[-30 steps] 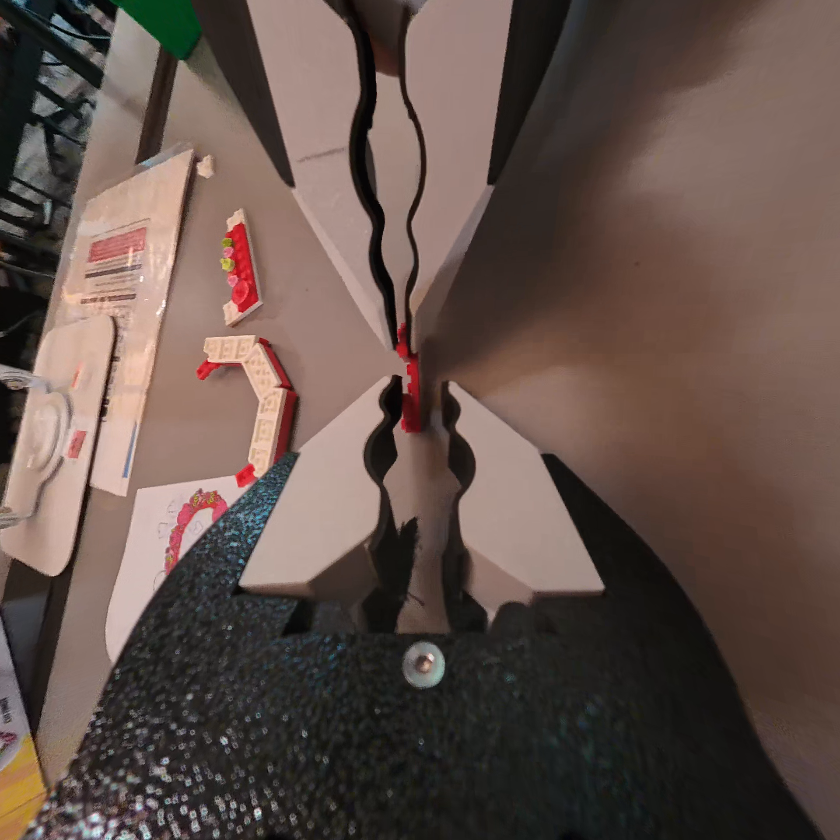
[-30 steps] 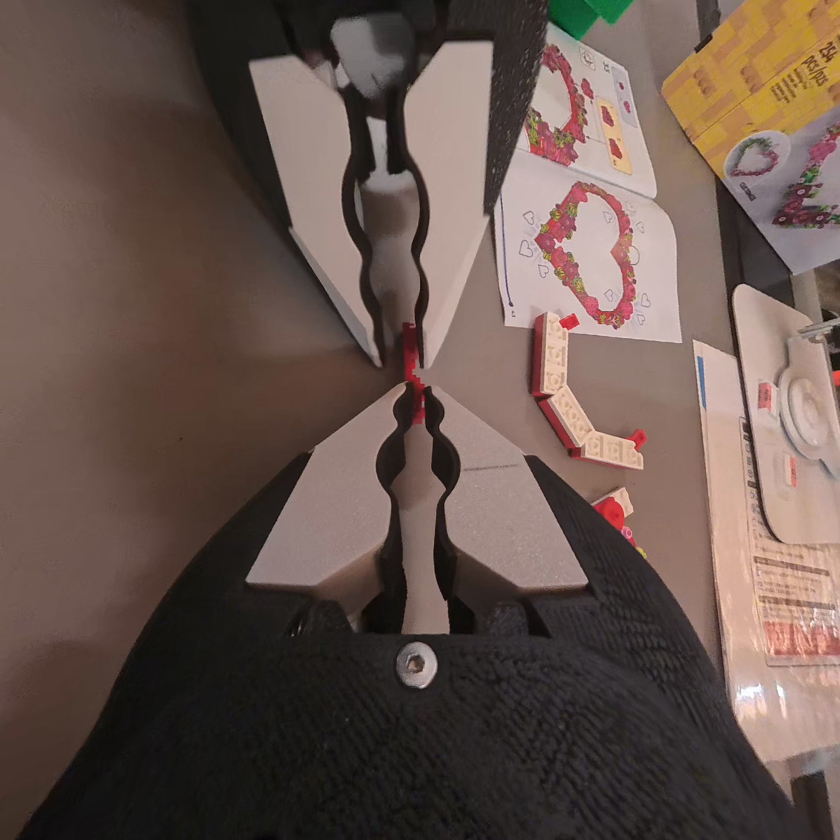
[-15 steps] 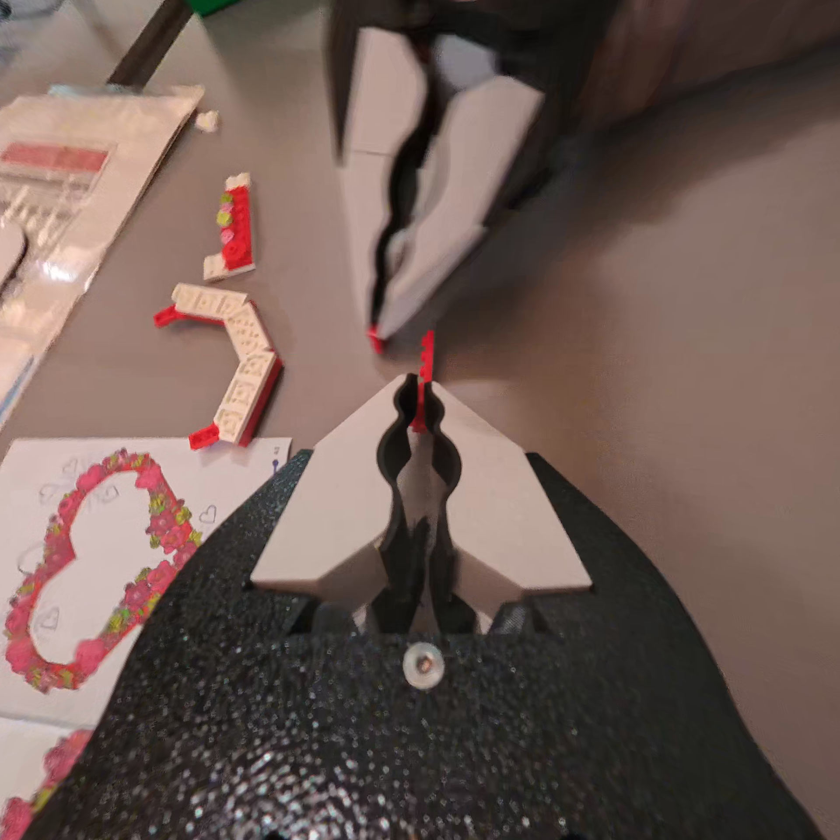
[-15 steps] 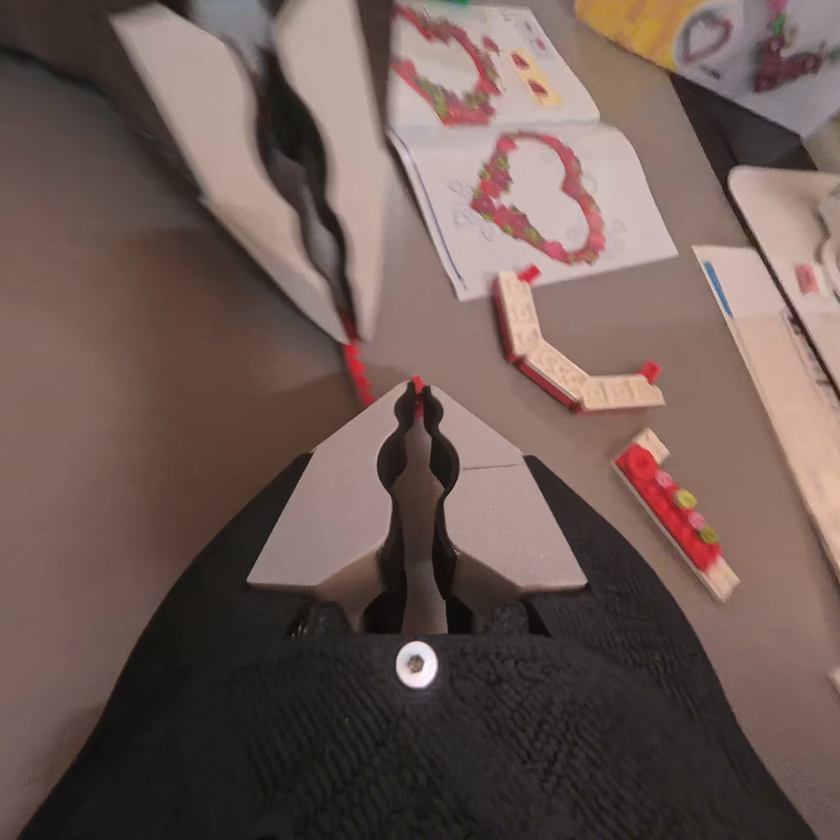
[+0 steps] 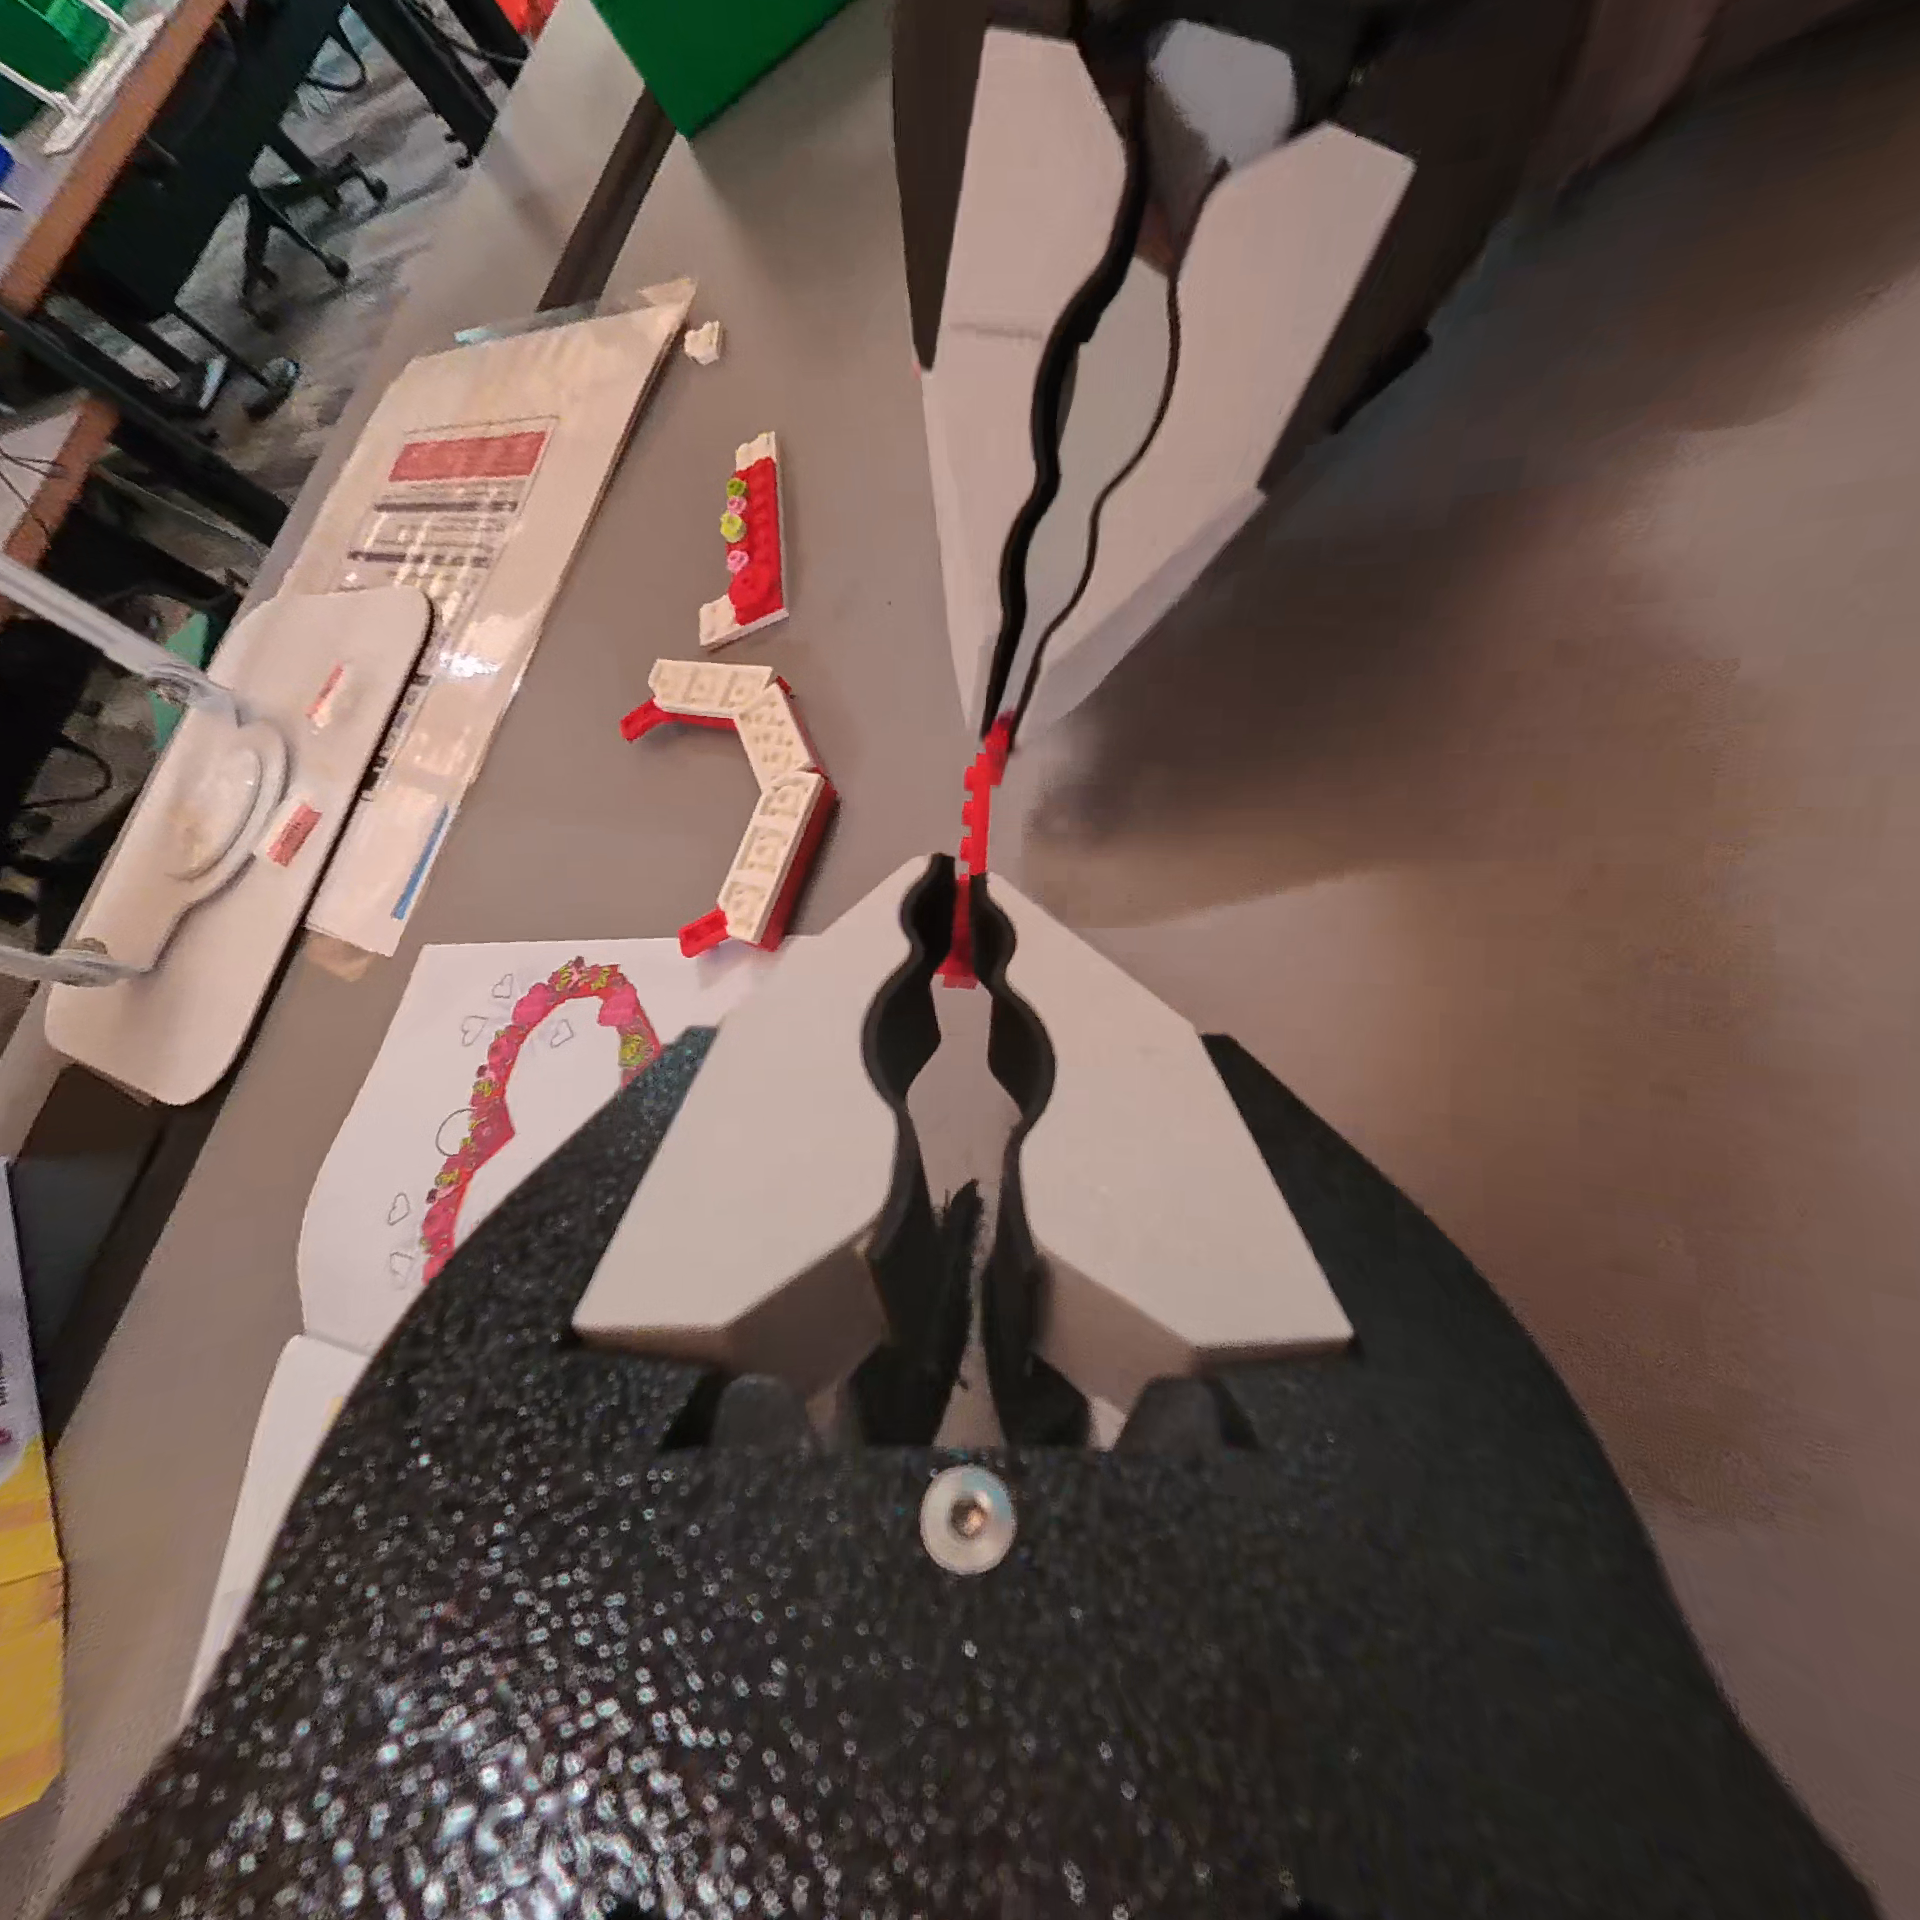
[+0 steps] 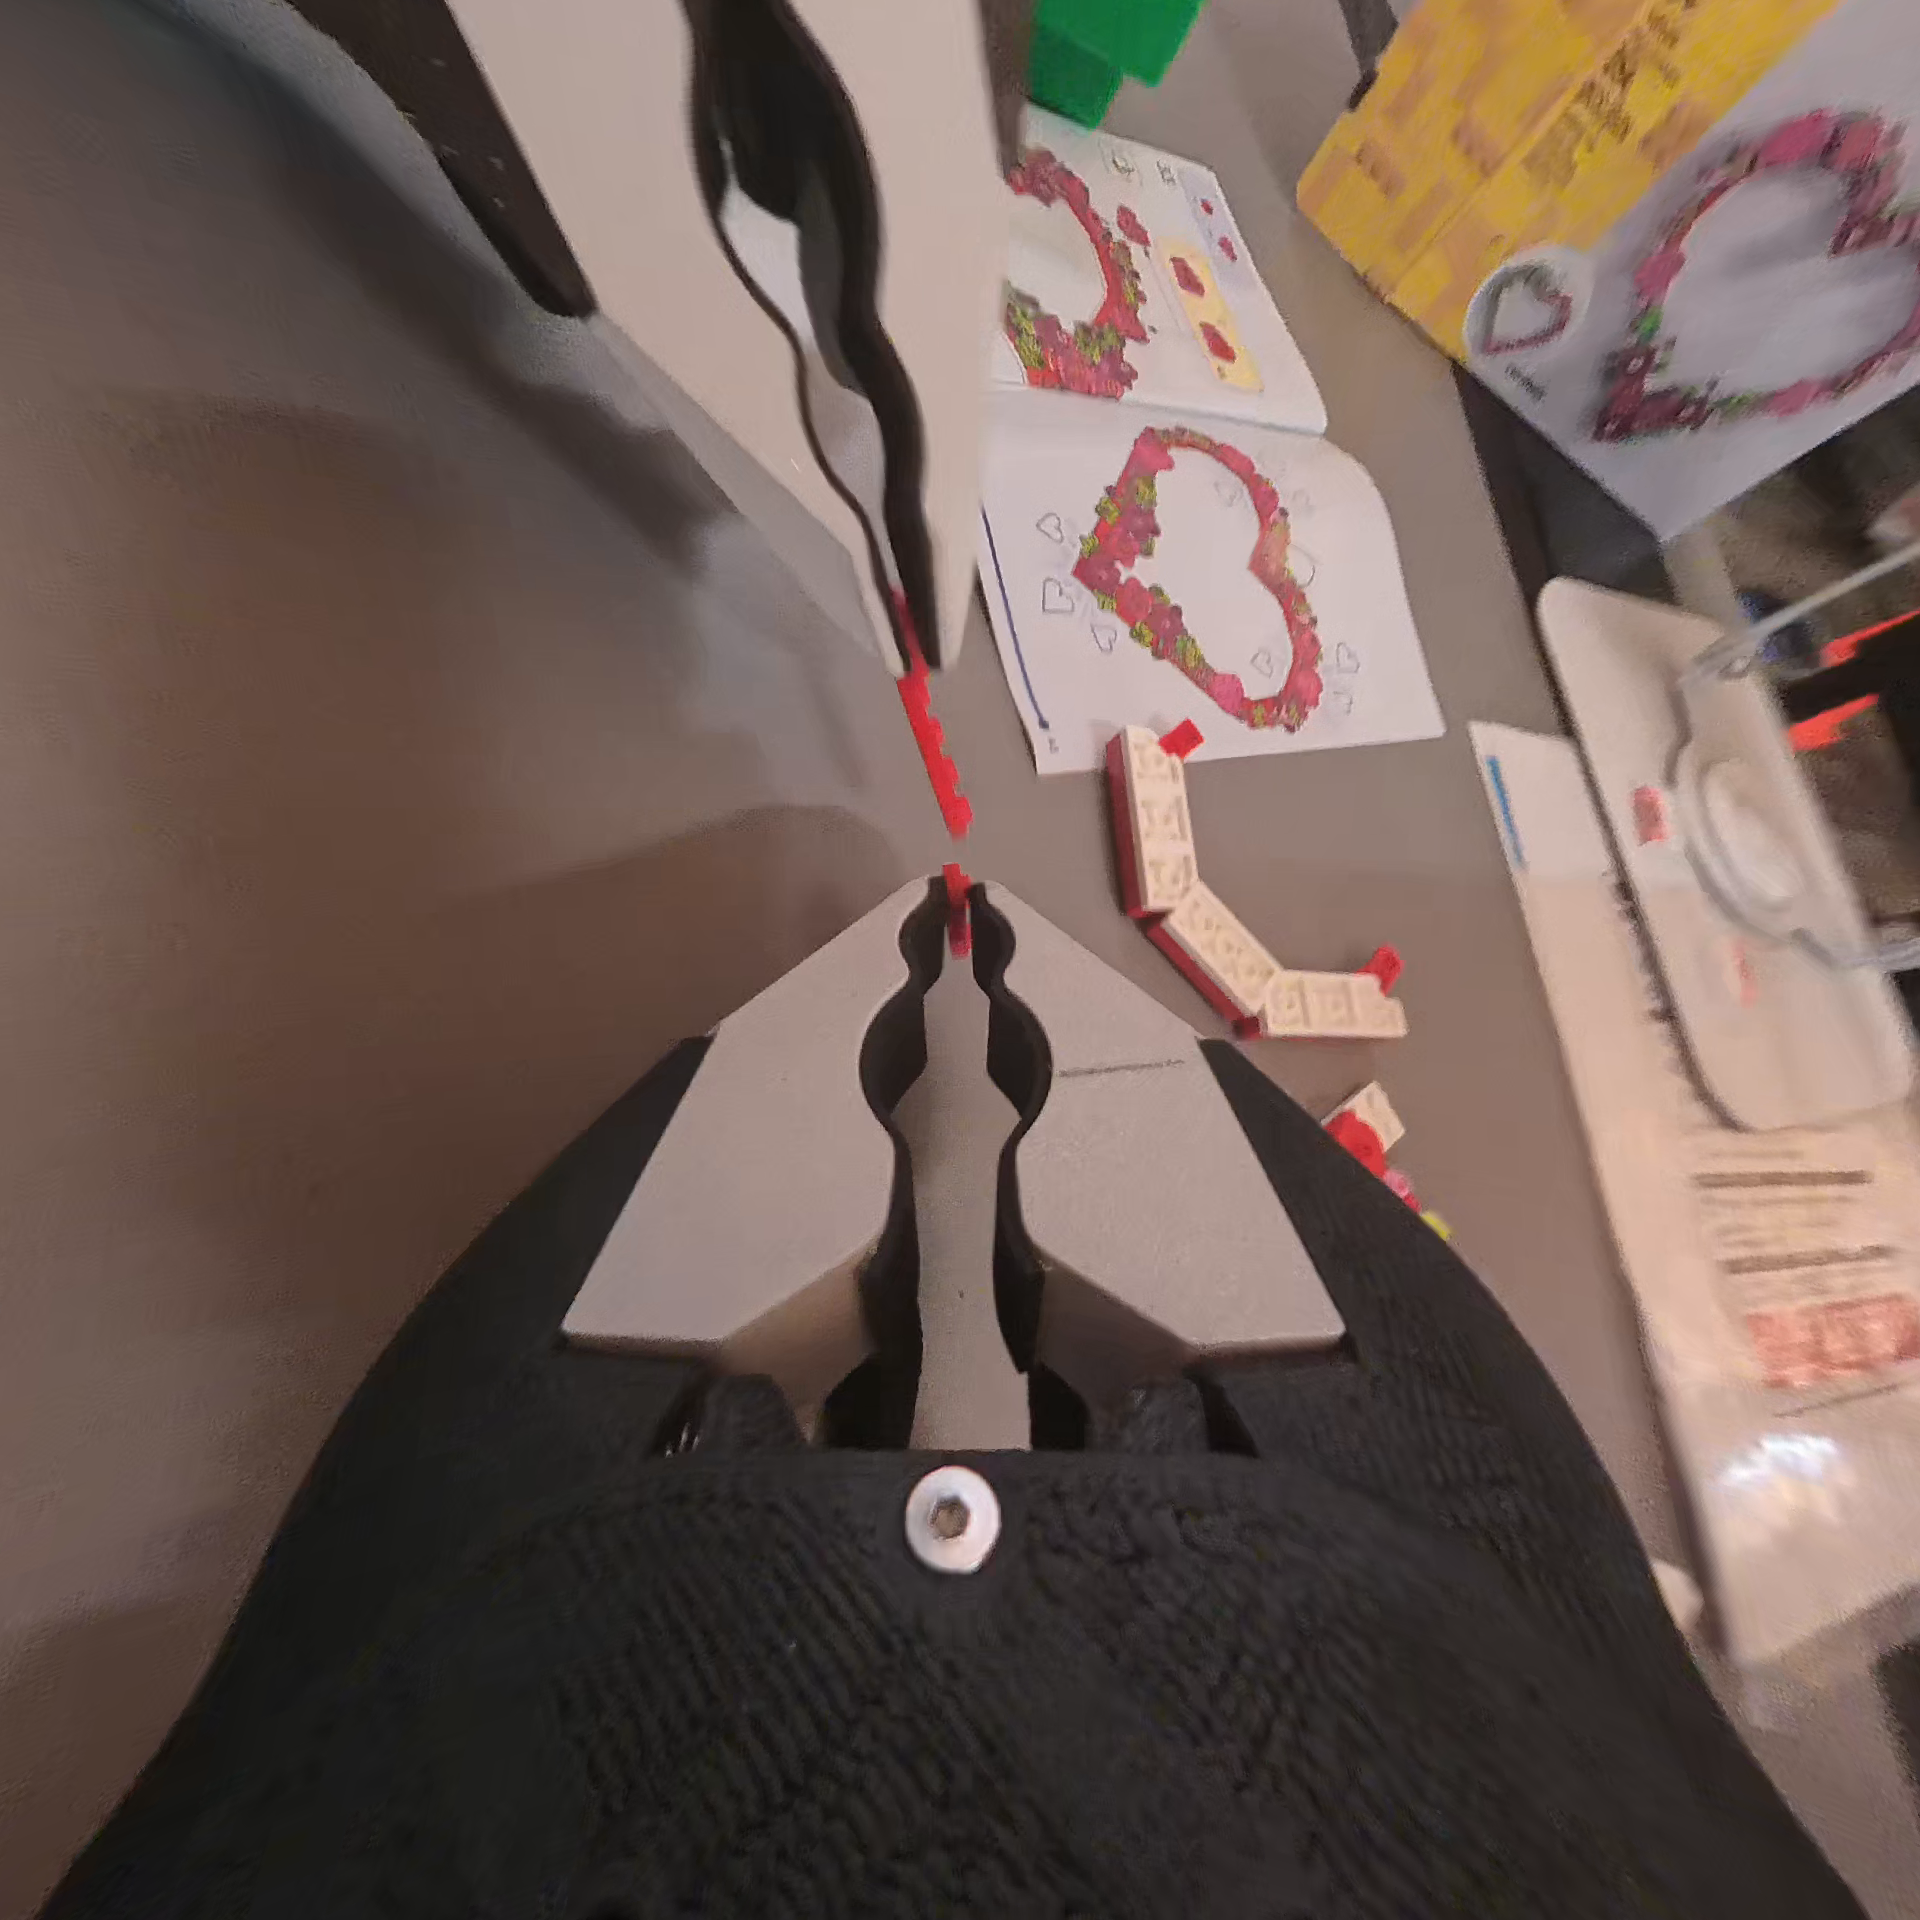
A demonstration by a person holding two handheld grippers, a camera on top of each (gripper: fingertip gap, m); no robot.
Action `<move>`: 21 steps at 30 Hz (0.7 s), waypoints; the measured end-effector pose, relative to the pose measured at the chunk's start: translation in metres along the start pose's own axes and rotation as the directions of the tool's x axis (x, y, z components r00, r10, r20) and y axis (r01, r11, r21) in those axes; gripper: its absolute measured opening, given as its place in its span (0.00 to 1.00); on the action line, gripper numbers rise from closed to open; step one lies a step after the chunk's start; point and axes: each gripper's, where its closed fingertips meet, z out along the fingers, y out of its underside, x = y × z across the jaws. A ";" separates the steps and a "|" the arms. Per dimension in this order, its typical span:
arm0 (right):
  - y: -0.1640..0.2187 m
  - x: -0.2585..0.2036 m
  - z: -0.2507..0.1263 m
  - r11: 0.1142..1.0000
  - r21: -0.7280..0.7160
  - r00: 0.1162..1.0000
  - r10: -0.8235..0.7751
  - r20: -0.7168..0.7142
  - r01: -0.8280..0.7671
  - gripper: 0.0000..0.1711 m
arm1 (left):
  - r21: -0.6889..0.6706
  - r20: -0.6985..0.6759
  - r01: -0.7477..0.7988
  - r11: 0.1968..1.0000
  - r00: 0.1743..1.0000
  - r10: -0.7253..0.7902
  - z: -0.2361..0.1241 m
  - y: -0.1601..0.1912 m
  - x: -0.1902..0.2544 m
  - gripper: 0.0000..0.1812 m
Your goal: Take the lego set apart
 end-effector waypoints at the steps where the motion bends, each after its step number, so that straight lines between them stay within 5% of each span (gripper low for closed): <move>1: -0.002 -0.001 0.003 0.999 -0.019 0.999 -0.045 -0.024 0.045 0.02 | -0.017 -0.005 -0.003 1.000 1.000 0.003 0.002 0.002 0.002 0.00; 5: -0.008 -0.008 0.014 0.990 -0.048 0.990 -0.133 -0.045 0.131 0.23 | -0.048 -0.033 -0.042 0.998 0.999 0.041 0.008 0.004 0.011 0.00; 8: -0.011 -0.011 0.017 0.969 -0.076 0.969 -0.239 -0.070 0.233 0.02 | -0.024 -0.034 -0.008 1.000 0.999 0.008 0.007 -0.001 0.010 0.00; 10: -0.021 0.000 0.011 0.929 -0.091 0.907 -0.369 -0.205 0.358 0.02 | 0.049 -0.073 0.145 0.988 0.987 -0.141 0.001 -0.008 0.003 0.00; 14: -0.038 0.012 -0.011 0.778 -0.185 0.661 -0.613 -0.433 0.600 0.02 | 0.268 -0.118 0.482 0.834 0.876 -0.469 -0.045 -0.018 -0.050 0.00; 15: -0.037 0.008 -0.011 0.786 -0.165 0.678 -0.602 -0.422 0.595 0.02 | 0.296 -0.061 0.507 0.810 0.856 -0.514 -0.063 -0.012 -0.070 0.00; 17: -0.039 0.009 -0.012 0.831 -0.111 0.737 -0.538 -0.409 0.545 0.02 | 0.243 0.263 0.475 0.846 0.807 -0.529 -0.105 0.024 -0.116 0.00; 19: -0.045 0.009 -0.010 0.899 -0.006 0.841 -0.413 -0.350 0.439 0.02 | 0.108 0.609 0.497 0.861 0.651 -0.452 -0.161 0.076 -0.156 0.00; 21: -0.058 0.005 0.000 0.951 0.111 0.939 -0.258 -0.228 0.288 0.02 | 0.086 0.740 0.578 0.812 0.508 -0.440 -0.205 0.114 -0.173 0.00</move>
